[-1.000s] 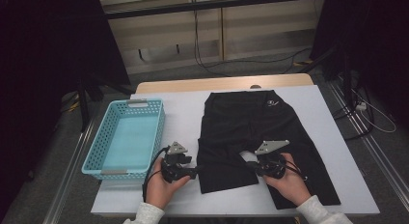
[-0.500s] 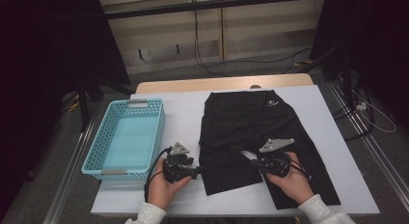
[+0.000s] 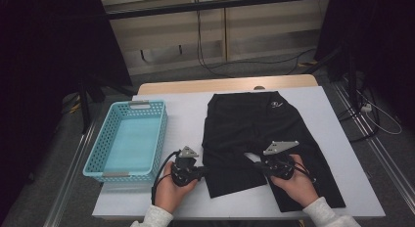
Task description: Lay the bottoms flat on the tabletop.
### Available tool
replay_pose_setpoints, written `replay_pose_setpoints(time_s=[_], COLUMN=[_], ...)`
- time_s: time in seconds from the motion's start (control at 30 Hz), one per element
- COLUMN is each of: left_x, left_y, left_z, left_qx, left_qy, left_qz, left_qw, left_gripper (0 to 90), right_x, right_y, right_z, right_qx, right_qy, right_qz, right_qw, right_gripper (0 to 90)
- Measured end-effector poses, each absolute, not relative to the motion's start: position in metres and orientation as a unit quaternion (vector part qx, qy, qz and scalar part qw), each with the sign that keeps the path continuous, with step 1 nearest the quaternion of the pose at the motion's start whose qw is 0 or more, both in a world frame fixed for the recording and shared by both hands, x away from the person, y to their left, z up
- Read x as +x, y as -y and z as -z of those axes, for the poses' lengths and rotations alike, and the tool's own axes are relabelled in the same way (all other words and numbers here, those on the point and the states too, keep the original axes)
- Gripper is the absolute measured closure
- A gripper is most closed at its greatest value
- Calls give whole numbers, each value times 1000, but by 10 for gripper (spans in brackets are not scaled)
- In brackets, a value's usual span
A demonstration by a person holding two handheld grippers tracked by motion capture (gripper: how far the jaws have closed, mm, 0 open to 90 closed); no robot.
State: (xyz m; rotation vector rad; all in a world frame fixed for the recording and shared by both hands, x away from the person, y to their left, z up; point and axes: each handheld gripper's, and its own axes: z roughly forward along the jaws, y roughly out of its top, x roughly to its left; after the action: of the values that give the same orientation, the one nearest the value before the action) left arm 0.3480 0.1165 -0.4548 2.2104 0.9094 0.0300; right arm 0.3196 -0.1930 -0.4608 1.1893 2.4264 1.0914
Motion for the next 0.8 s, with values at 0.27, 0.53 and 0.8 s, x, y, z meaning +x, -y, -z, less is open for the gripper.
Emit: replay_pose_setpoints(time_s=[0.27,0.53,0.8], left_x=[348,350,351], left_y=[-122,-142,-150], left_z=[444,432,432], left_qx=[848,835,835], left_qy=[-365,-381,-388], left_qz=[12,29,27], left_qw=[384,396,390], left_gripper=[897,899,898], right_x=[320,315,304], right_y=[194,184,172], right_z=[461,460,459], right_qx=[402,385,368], right_qy=[-828,-835,-846], right_qz=[-376,-383,-384], right_qw=[108,86,53], right_gripper=[891,889,885])
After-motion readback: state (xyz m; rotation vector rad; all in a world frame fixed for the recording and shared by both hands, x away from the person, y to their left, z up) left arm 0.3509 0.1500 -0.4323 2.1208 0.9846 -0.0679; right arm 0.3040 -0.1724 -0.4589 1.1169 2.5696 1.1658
